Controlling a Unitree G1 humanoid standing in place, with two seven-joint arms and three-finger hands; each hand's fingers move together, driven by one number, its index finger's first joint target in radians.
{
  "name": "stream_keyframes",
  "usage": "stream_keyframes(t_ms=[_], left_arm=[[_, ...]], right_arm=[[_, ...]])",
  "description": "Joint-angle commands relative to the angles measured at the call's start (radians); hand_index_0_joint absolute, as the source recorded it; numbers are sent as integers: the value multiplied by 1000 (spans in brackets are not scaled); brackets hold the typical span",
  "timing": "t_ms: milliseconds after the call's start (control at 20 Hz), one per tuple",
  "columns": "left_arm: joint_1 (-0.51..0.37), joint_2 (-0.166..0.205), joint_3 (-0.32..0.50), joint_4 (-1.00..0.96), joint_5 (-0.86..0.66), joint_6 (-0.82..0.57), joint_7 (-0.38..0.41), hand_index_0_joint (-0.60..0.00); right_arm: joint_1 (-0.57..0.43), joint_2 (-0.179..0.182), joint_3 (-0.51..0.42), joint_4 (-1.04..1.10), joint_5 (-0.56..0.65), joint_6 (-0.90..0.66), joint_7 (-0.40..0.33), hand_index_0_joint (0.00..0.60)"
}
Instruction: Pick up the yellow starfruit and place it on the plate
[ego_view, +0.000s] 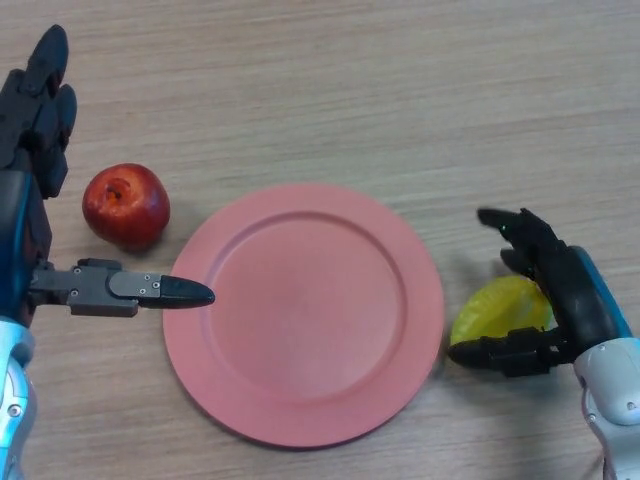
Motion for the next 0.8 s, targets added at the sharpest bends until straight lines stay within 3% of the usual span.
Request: stream_keyframes(t_ms=[50, 250, 500, 700, 800], left_arm=[[-23, 26, 47, -46, -19, -97, 46, 0], [-18, 23, 45, -51, -16, -94, 46, 0], [-14, 18, 36, -64, -13, -89, 39, 0], [-3, 20, 51, -73, -16, -105, 29, 0], [2, 18, 58, -71, -19, -121, 31, 0]], right_arm=[[-26, -31, -42, -42, -40, -99, -54, 600], [-27, -42, -43, -90, -80, -114, -10, 600], [-91, -9, -8, -231, -61, 18, 79, 600], [-180, 6, 91, -263, 6, 102, 65, 600], [-204, 7, 145, -240, 26, 68, 36, 600]])
